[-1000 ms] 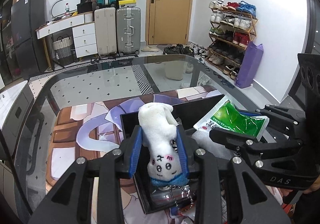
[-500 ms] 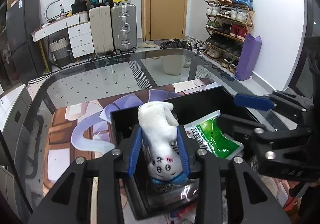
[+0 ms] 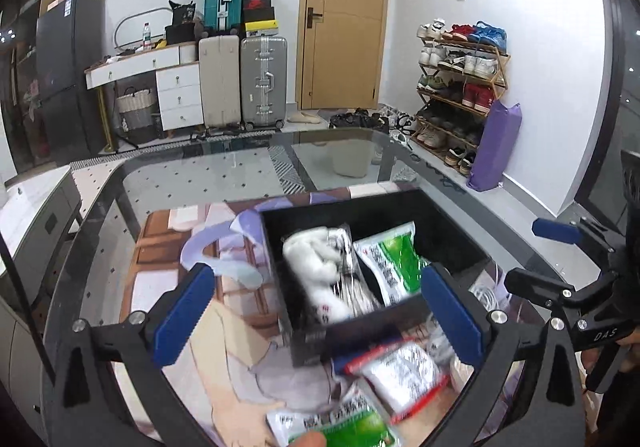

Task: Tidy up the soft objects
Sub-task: 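Withdraw both tools from the box toward the remaining items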

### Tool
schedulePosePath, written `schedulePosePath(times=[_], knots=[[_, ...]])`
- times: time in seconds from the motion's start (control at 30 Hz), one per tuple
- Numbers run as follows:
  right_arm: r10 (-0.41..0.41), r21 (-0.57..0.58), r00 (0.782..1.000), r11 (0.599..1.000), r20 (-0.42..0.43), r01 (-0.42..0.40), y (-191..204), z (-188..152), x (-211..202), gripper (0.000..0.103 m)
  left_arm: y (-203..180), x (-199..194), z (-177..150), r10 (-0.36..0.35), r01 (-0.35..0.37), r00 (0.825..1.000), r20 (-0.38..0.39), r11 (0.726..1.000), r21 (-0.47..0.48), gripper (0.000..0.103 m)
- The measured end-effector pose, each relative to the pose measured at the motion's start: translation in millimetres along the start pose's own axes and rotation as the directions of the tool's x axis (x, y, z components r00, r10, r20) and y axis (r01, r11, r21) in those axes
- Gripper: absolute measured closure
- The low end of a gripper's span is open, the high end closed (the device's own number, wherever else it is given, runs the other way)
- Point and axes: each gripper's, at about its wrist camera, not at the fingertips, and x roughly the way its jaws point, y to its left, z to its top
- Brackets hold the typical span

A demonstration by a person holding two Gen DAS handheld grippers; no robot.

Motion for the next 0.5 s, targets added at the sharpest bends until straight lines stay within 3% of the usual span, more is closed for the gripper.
schedulePosePath(times=[0.27,0.5], knots=[[0.033,0.003,0.996,0.999,-0.083,-0.033,9.9,-37.7,-4.0,0.001,-4.4,-7.1,-19.6,0.007,-0.008,0.999,-0.031,1.0,-0.013,0.0],[0.091,-0.027,0.985,0.995,-0.15,-0.096,23.9,-48.9,1.7,0.001,-8.8,-13.8,-37.4,0.019,-0.019,0.999,-0.051,1.0,-0.004,0.0]])
